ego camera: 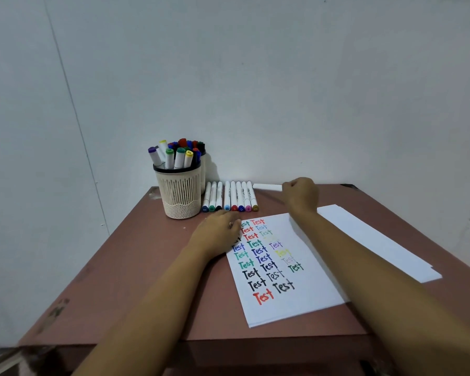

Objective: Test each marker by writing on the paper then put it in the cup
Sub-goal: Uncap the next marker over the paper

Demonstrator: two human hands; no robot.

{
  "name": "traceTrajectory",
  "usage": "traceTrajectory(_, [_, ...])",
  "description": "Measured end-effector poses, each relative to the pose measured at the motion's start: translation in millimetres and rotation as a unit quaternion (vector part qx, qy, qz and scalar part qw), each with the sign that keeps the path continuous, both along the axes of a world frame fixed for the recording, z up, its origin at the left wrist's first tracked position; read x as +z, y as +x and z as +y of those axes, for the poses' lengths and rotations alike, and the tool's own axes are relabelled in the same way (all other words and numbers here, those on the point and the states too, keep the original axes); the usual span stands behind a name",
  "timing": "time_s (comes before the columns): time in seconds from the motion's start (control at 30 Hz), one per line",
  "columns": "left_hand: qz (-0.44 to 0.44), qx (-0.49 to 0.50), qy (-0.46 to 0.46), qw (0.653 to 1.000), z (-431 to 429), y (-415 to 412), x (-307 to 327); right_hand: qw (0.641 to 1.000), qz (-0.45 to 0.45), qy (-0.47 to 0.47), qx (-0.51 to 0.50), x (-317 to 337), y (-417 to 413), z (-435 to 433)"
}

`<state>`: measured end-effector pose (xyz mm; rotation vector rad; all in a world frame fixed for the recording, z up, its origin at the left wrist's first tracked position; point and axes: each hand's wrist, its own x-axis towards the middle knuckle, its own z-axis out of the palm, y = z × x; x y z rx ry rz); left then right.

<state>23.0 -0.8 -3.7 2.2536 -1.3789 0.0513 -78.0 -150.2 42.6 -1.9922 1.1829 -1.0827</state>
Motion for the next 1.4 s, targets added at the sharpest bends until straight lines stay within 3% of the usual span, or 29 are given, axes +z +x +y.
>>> traceTrajectory(0.13, [-0.006, 0.013, -0.099, 0.995, 3.2, -3.2, 1.1, 0.995, -0.092, 0.02, 0.028, 7.7, -27.7, 13.3])
traceTrajectory(0.27, [-0.091, -0.023, -0.172, 0.981, 9.1, -7.9, 2.4, 0.985, -0.139, 0.048, 0.09, 6.7, -52.2, 35.6])
traceTrajectory(0.47, [-0.159, -0.077, -0.15, 0.973, 12.6, -18.7, 3.5, 0.96, -0.231, 0.114, 0.11, -9.1, -70.4, 56.0])
traceTrajectory(0.53, [-0.153, -0.079, -0.119, 0.978, 14.5, -23.4, 4.8, 0.931, -0.301, 0.173, 0.11, -13.0, -70.9, 58.6])
traceTrajectory(0.6, [-0.15, -0.067, -0.104, 0.981, 15.8, -27.3, 6.6, 0.862, -0.39, 0.271, 0.176, -12.6, -70.4, 61.3])
traceTrajectory(0.63, [-0.158, -0.062, -0.111, 0.979, 16.2, -29.6, 7.1, 0.84, -0.394, 0.3, 0.22, -13.4, -70.0, 62.0])
traceTrajectory(0.67, [-0.166, -0.061, -0.122, 0.977, 16.7, -31.3, 7.9, 0.841, -0.359, 0.308, 0.262, -15.0, -69.3, 63.0])
traceTrajectory(0.73, [-0.169, -0.079, -0.128, 0.974, 16.8, -33.7, 8.2, 0.863, -0.259, 0.286, 0.326, -21.2, -66.6, 66.5])
traceTrajectory(0.8, [-0.146, -0.099, -0.116, 0.978, 16.3, -35.5, 8.2, 0.879, -0.214, 0.261, 0.337, -25.5, -63.9, 68.3])
traceTrajectory(0.97, [-0.037, -0.106, -0.104, 0.988, 11.9, -42.7, 6.9, 0.883, -0.255, 0.274, 0.282, -25.8, -63.0, 64.2])
traceTrajectory(1.27, [-0.091, -0.088, -0.115, 0.985, 16.0, -40.0, 6.0, 0.875, -0.27, 0.269, 0.299, -25.0, -65.8, 66.2])
traceTrajectory(1.4, [-0.065, -0.067, -0.107, 0.99, 14.9, -39.1, 5.6, 0.871, -0.285, 0.285, 0.28, -23.4, -65.8, 67.0])
